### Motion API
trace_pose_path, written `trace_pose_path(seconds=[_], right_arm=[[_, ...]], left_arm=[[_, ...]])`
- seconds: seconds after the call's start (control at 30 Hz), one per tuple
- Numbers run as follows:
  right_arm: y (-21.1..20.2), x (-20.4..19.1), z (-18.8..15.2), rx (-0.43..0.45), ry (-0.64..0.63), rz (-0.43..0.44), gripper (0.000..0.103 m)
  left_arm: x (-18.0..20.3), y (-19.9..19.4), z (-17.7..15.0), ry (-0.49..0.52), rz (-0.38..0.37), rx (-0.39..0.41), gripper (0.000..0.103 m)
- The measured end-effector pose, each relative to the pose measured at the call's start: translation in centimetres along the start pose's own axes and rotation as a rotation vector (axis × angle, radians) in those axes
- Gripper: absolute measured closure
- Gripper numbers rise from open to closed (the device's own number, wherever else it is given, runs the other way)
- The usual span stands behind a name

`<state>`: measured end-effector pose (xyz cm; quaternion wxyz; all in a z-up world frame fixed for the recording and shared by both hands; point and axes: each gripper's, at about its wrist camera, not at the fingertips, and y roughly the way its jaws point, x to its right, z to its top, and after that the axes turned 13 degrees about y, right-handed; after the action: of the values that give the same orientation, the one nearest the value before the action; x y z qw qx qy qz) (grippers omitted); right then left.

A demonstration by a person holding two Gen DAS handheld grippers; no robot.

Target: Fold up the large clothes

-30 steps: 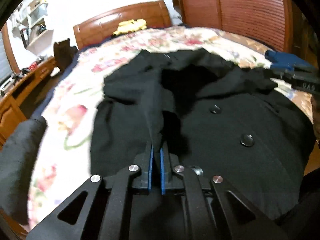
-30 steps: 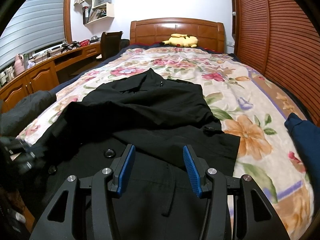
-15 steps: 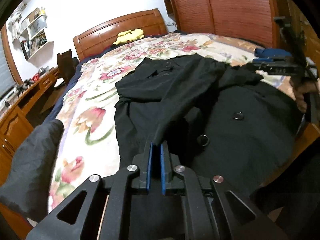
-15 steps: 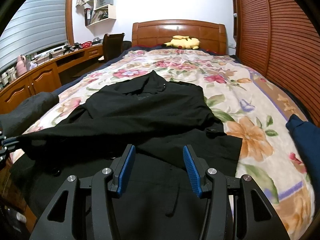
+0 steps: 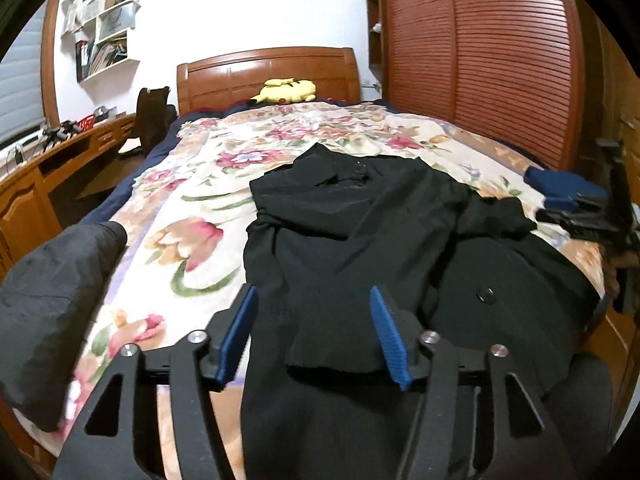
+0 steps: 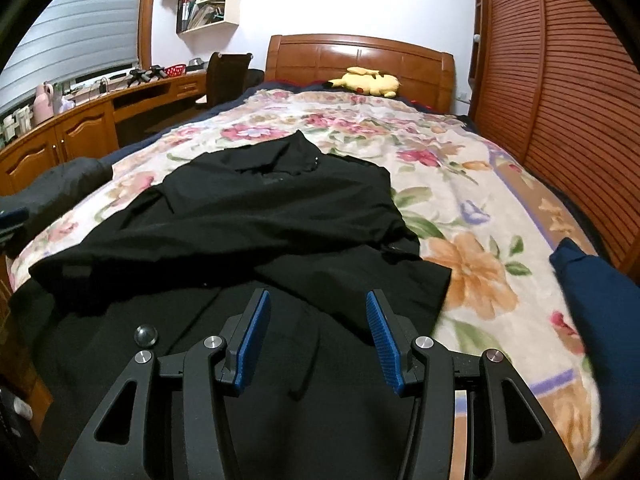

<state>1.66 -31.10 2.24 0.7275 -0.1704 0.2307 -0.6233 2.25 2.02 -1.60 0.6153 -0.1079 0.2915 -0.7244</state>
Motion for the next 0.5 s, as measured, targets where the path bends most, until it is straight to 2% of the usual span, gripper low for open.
trace_pose_path(seconds=[0.1,0.2,0.37,0.5], right_arm=[[-0.3,0.4,0.0,-0.007,-0.007,-0.014,0.051],[-0.5,0.6,-0.2,-0.017,-0.001,-0.008,0.051],[-0.2,0.9,-0.8,-0.046,-0.017,-0.007,0.051],[1.3,1.0,-1.9,-0.096,-0.033,-0.020,0.051]], left_arm=[[0.3,2.3,-0.3,-0.022,-0.022,-0.047,0.039],[1.4,3.9,-1.4,-0.003,-0.038,-0.095,0.039],[2.7,5.4,-3.8,0.061,-0.006,-0.174,0.039],[2.0,5.7,-4.8,0.028,-0.027,-0.171,0.039]])
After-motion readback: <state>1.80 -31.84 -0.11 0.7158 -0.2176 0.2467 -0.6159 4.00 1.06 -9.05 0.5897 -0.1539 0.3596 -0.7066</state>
